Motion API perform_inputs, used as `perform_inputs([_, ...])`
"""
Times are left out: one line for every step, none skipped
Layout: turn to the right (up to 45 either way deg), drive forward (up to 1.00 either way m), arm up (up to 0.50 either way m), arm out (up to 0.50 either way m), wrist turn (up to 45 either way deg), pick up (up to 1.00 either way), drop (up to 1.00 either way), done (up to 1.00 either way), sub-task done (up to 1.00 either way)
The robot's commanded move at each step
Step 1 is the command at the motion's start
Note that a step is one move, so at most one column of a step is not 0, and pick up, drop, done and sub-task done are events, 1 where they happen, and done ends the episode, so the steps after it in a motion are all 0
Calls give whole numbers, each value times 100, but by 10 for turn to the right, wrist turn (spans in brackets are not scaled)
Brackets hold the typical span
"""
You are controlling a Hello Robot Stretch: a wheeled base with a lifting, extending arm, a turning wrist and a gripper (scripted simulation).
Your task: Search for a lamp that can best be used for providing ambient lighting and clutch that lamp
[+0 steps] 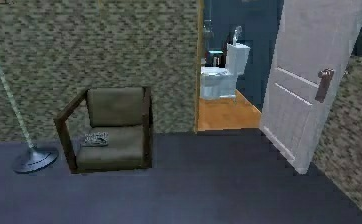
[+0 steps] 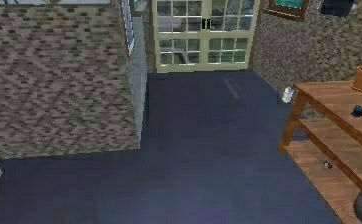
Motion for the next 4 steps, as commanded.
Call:
perform_inputs([0,45,0,0,0,0,0,0,0])
perform_inputs([180,0,0,0,0,0,0,0,0])
perform_inputs([0,100,0,0,0,0,0,0,0])
perform_inputs([30,0,0,0,0,0,0,0,0])
